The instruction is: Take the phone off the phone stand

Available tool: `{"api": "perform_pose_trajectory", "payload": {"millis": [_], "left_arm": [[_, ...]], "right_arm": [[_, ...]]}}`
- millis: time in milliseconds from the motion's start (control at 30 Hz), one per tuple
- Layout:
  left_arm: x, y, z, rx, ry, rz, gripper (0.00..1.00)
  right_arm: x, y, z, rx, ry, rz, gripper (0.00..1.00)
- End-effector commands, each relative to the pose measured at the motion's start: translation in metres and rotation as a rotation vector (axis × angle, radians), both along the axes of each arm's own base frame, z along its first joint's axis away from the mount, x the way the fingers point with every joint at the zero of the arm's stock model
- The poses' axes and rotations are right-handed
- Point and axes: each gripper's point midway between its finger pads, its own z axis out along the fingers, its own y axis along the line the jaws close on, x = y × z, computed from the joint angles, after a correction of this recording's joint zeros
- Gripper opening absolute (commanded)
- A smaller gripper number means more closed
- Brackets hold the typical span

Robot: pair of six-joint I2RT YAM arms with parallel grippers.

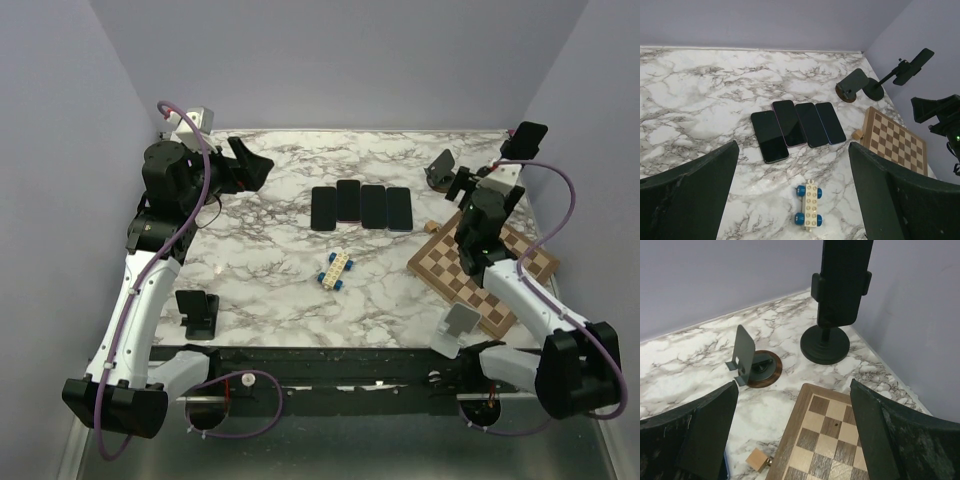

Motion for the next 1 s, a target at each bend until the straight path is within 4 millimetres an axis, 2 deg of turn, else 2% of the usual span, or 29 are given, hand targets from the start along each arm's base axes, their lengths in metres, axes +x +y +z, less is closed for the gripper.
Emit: {"api": "perform_pose_trajectory", "payload": {"millis": [0, 133, 333, 400, 533, 667, 900, 967], "left_arm": [[-0.003, -0.006, 0.010, -0.018, -0.020, -0.031, 0.99], [-0.002, -0.007, 0.008, -0.024, -0.012, -0.038, 0.99], [-0.001, -0.016, 0.004, -0.051, 0.015, -0.084, 0.99], [-0.001, -0.016, 0.005, -0.052, 0.011, -0.083, 0.99], [-0.002, -0.016, 0.006, -0.052, 0.010, -0.082, 0.99], [-0.001, -0.016, 0.005, -0.055, 0.011, -0.085, 0.99], [-0.002, -0.020, 0.005, -0.073, 0.019, -0.105, 0.99], [-0.001, -0.020, 0.004, -0.074, 0.021, -0.106, 0.99]], "right_arm": [[0.021, -0.026, 0.018, 0.029, -0.046, -0.092, 1.00], [0.042, -0.052, 0.015, 0.107, -0.035, -0.115, 1.00], [0.073, -0.063, 0.008, 0.132, 0.005, -0.131, 1.00], [0.080, -0.079, 0.009, 0.174, -0.016, -0.144, 1.00], [0.098, -0.083, 0.012, 0.201, -0.029, -0.095, 1.00], [0.107, -0.093, 0.008, 0.203, -0.014, -0.082, 1.00], [0.114, -0.122, 0.005, 0.278, -0.044, -0.052, 1.00], [0.121, -0.121, 0.008, 0.267, -0.044, -0.005, 1.00]]}}
